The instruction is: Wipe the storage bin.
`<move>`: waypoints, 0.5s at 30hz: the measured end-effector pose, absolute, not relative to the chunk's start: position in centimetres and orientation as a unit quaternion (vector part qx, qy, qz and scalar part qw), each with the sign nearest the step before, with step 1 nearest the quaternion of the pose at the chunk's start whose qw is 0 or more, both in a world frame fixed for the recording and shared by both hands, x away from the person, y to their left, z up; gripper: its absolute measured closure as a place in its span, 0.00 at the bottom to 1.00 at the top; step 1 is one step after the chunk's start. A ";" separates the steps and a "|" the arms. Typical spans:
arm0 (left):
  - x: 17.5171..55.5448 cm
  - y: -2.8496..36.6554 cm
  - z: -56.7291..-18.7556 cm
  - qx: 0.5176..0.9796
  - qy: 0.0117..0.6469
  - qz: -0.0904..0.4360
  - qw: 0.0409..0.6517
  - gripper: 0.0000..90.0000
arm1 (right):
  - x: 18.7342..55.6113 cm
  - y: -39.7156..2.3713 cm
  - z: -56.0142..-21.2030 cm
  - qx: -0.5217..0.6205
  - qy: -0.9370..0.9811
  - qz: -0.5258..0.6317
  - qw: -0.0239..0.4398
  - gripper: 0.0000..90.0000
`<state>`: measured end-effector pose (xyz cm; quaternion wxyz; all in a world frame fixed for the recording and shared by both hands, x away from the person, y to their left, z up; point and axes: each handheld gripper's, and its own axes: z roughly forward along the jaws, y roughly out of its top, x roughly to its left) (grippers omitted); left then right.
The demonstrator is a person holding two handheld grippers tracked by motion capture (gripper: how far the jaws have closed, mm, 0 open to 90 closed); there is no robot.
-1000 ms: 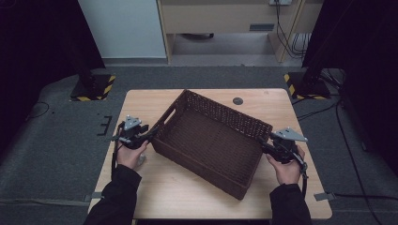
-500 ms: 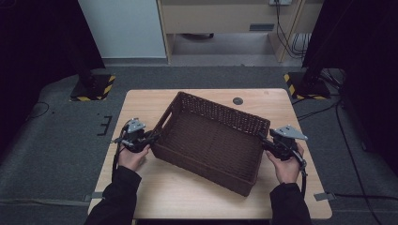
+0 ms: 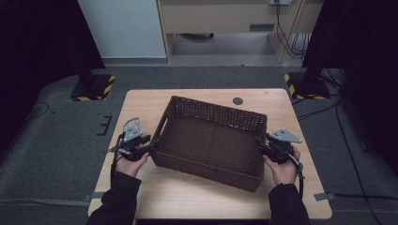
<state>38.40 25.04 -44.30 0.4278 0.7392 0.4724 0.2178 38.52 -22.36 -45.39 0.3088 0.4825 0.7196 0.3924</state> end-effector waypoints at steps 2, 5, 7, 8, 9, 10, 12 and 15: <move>38.6 25.2 -44.1 0.739 0.471 0.220 0.427 0.56 | 38.8 -22.4 -45.5 0.480 0.718 0.394 0.313 0.65; 39.0 25.1 -44.2 0.741 0.470 0.217 0.427 0.56 | 39.2 -22.4 -45.8 0.475 0.717 0.398 0.320 0.67; 39.2 24.9 -44.4 0.746 0.468 0.214 0.423 0.57 | 39.3 -22.4 -45.9 0.472 0.717 0.401 0.320 0.68; 39.4 24.7 -44.6 0.751 0.465 0.211 0.419 0.58 | 39.4 -22.4 -45.9 0.472 0.716 0.403 0.319 0.68; 39.4 24.4 -44.7 0.755 0.465 0.206 0.414 0.60 | 39.5 -22.4 -45.9 0.470 0.716 0.405 0.320 0.68; 39.4 24.4 -44.7 0.758 0.463 0.201 0.412 0.64 | 39.6 -22.4 -46.0 0.470 0.716 0.407 0.319 0.68; 39.3 24.3 -44.8 0.757 0.466 0.202 0.412 0.69 | 39.6 -22.4 -45.9 0.474 0.714 0.408 0.316 0.68; 38.8 24.1 -45.1 0.764 0.464 0.206 0.399 0.76 | 39.6 -22.5 -45.8 0.477 0.712 0.412 0.310 0.66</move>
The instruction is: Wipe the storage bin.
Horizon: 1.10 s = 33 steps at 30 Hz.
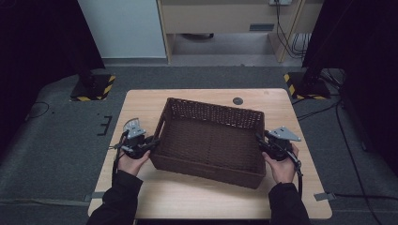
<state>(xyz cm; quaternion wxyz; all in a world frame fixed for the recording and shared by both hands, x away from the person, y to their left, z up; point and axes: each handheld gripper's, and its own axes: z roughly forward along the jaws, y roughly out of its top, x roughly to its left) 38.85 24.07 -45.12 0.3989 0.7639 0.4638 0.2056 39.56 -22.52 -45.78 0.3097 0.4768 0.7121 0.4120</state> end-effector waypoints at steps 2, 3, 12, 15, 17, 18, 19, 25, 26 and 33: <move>38.4 23.9 -45.2 0.769 0.459 0.211 0.391 0.78 | 39.4 -22.6 -45.5 0.481 0.709 0.415 0.306 0.65; 38.2 23.9 -45.2 0.769 0.458 0.214 0.391 0.78 | 39.3 -22.6 -45.2 0.481 0.706 0.419 0.307 0.64; 35.9 23.3 -45.4 0.766 0.457 0.220 0.396 0.76 | 39.1 -22.8 -45.1 0.488 0.710 0.411 0.298 0.61; 35.5 23.2 -45.5 0.761 0.459 0.220 0.402 0.75 | 39.2 -23.0 -45.6 0.495 0.711 0.407 0.289 0.61; 35.4 23.3 -45.5 0.763 0.457 0.219 0.401 0.74 | 39.4 -23.2 -45.7 0.496 0.711 0.412 0.280 0.62; 35.4 23.4 -45.5 0.762 0.457 0.218 0.404 0.74 | 39.4 -23.2 -45.7 0.495 0.712 0.413 0.277 0.64; 35.4 23.4 -45.4 0.760 0.458 0.217 0.407 0.73 | 39.4 -23.2 -45.7 0.493 0.713 0.417 0.274 0.68; 35.5 24.4 -44.2 0.737 0.459 0.228 0.441 0.57 | 39.3 -23.1 -45.7 0.486 0.719 0.413 0.275 0.72; 35.5 24.6 -44.0 0.734 0.459 0.230 0.444 0.56 | 39.4 -23.0 -45.6 0.486 0.720 0.412 0.274 0.72; 35.8 26.6 -43.5 0.714 0.462 0.260 0.457 0.53 | 40.0 -23.2 -45.6 0.475 0.730 0.407 0.276 0.73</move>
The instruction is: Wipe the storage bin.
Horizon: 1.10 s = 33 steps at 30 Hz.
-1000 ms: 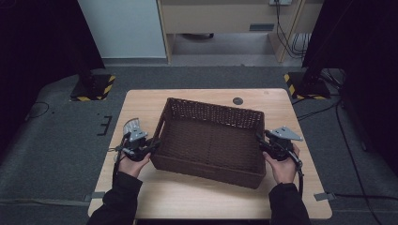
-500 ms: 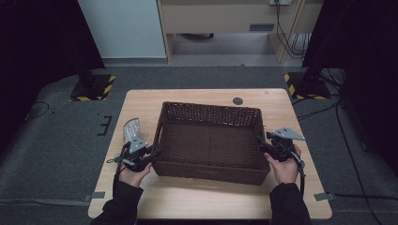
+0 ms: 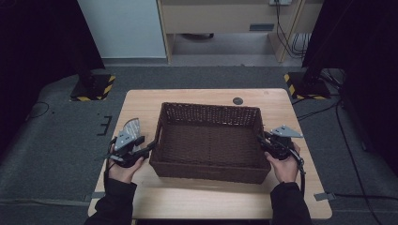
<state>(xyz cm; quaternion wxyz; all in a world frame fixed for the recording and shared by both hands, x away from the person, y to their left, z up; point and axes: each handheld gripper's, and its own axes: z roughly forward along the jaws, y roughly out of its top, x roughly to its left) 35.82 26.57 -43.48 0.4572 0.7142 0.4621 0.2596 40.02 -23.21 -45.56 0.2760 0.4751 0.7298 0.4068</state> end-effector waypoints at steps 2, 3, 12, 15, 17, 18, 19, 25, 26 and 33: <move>36.0 27.5 -43.5 0.708 0.470 0.263 0.457 0.54 | 40.1 -23.3 -45.5 0.477 0.728 0.411 0.271 0.71; 36.1 27.8 -43.5 0.708 0.474 0.265 0.451 0.54 | 40.1 -23.3 -45.4 0.477 0.726 0.411 0.276 0.68; 36.5 30.2 -43.6 0.704 0.497 0.284 0.421 0.53 | 39.3 -22.9 -43.6 0.478 0.704 0.437 0.291 0.55; 36.6 30.5 -43.6 0.700 0.499 0.289 0.422 0.54 | 39.5 -22.5 -44.0 0.478 0.711 0.428 0.288 0.53; 36.6 30.6 -43.7 0.697 0.502 0.291 0.421 0.54 | 39.6 -22.4 -44.4 0.485 0.712 0.424 0.281 0.52; 36.6 30.7 -43.8 0.695 0.504 0.295 0.420 0.54 | 39.7 -22.3 -44.6 0.488 0.710 0.425 0.275 0.51; 36.7 30.9 -43.9 0.693 0.507 0.299 0.416 0.54 | 39.8 -22.2 -44.8 0.490 0.712 0.424 0.269 0.50; 37.2 31.7 -44.9 0.690 0.533 0.296 0.390 0.50 | 39.9 -22.0 -45.2 0.495 0.708 0.424 0.271 0.49; 37.4 31.8 -45.2 0.693 0.534 0.295 0.385 0.49 | 39.9 -22.0 -45.2 0.497 0.707 0.424 0.271 0.49; 38.4 32.3 -47.3 0.717 0.532 0.278 0.354 0.48 | 40.0 -21.8 -45.3 0.495 0.711 0.416 0.275 0.48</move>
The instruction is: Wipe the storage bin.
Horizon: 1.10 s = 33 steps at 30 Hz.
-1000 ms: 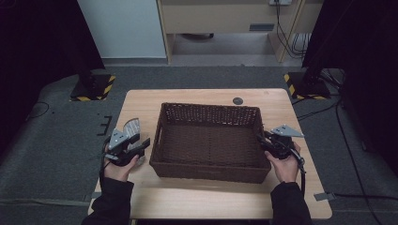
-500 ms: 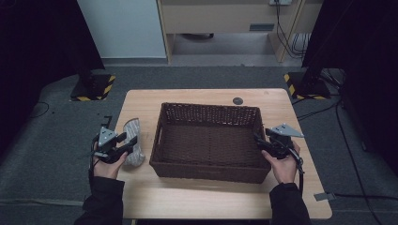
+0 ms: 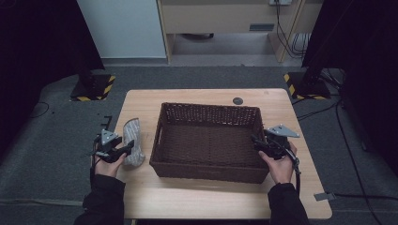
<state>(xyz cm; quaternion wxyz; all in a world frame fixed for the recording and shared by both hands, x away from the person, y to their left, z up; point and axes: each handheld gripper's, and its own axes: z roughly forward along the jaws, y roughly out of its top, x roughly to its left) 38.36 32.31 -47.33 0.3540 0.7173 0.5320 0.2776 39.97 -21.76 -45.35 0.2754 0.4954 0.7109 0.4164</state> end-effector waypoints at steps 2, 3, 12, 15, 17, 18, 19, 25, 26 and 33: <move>38.6 32.3 -47.9 0.723 0.532 0.273 0.346 0.48 | 40.0 -21.8 -45.3 0.496 0.711 0.417 0.275 0.48; 38.7 32.3 -48.2 0.726 0.531 0.270 0.343 0.47 | 40.0 -21.8 -45.3 0.496 0.711 0.417 0.275 0.48; 39.6 31.2 -49.8 0.753 0.521 0.264 0.302 0.60 | 39.9 -21.8 -44.8 0.492 0.712 0.417 0.278 0.52; 39.4 31.3 -49.7 0.754 0.522 0.261 0.302 0.66 | 39.5 -22.3 -43.8 0.488 0.705 0.432 0.280 0.54; 39.3 31.4 -49.4 0.750 0.523 0.260 0.309 0.69 | 39.4 -22.6 -43.6 0.486 0.707 0.426 0.286 0.55; 39.1 31.4 -49.2 0.746 0.524 0.260 0.317 0.70 | 39.4 -22.7 -43.6 0.487 0.710 0.420 0.286 0.55; 39.0 31.4 -48.9 0.743 0.524 0.260 0.324 0.70 | 39.4 -22.8 -43.7 0.488 0.714 0.415 0.284 0.55; 38.3 31.1 -46.8 0.724 0.518 0.277 0.363 0.70 | 39.8 -23.2 -44.6 0.498 0.731 0.386 0.263 0.59; 38.2 31.0 -46.6 0.722 0.516 0.277 0.368 0.70 | 39.9 -23.1 -44.8 0.497 0.737 0.377 0.262 0.59; 38.1 30.6 -45.4 0.716 0.509 0.277 0.390 0.70 | 40.0 -23.3 -45.1 0.496 0.736 0.389 0.247 0.66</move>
